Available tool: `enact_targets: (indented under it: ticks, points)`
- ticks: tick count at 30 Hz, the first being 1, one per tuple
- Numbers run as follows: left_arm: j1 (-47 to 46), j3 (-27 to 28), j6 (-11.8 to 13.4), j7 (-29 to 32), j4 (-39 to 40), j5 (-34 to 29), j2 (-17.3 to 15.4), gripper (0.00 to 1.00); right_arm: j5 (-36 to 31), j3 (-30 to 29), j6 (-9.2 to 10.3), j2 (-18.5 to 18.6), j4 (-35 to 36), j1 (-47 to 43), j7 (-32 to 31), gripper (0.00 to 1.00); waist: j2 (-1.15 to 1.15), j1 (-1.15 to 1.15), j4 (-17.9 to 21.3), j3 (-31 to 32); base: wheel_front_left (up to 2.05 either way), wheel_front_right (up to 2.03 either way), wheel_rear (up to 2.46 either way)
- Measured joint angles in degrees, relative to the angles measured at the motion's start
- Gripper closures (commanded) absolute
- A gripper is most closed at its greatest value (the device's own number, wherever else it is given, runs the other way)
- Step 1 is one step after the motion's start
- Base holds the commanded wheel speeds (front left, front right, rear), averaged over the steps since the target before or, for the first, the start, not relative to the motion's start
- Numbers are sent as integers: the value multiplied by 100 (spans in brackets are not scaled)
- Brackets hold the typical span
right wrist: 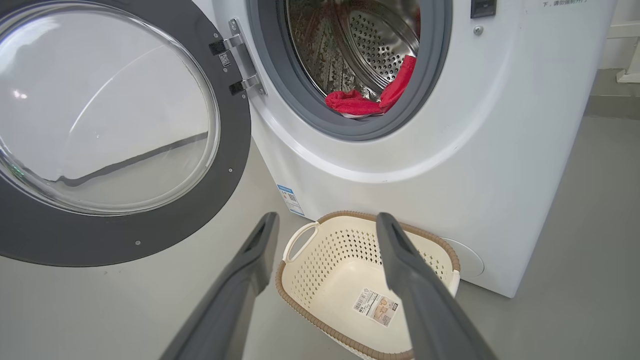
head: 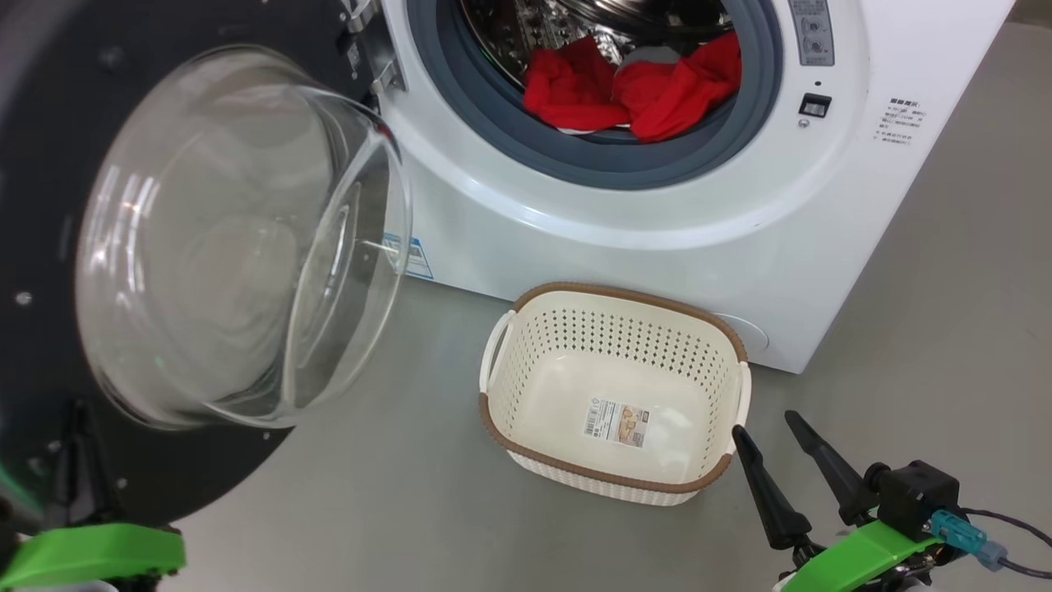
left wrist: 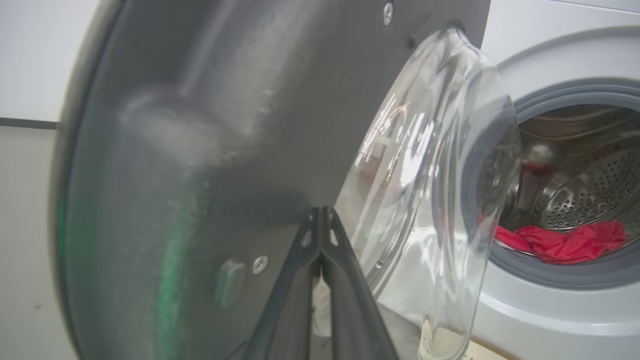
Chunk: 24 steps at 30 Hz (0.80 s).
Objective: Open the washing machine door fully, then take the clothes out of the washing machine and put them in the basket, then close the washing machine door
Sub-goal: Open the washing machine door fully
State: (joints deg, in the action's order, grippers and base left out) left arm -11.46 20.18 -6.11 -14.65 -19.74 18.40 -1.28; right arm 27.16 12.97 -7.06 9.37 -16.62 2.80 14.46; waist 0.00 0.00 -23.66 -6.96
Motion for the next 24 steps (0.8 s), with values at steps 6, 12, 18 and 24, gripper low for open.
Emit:
enact_targets:
  ticks: [6,12,18,24]
  points:
    - [-426,504,-54,0,-399,-166,-111,100,0,29,0,105,4,181,0,0,0,0,54,-122,0,0,0]
    - [-782,886,-98,0,-658,-327,-197,100,-1,59,0,151,5,264,0,0,0,0,105,-259,0,0,0]
    - [-1152,1236,-103,-7,-1007,-439,-357,100,-2,77,0,229,4,342,0,0,0,0,172,-414,0,0,0]
    - [-1400,1399,-107,-8,-1303,-542,-471,100,-2,84,0,292,3,395,0,0,0,0,204,-494,0,0,0]
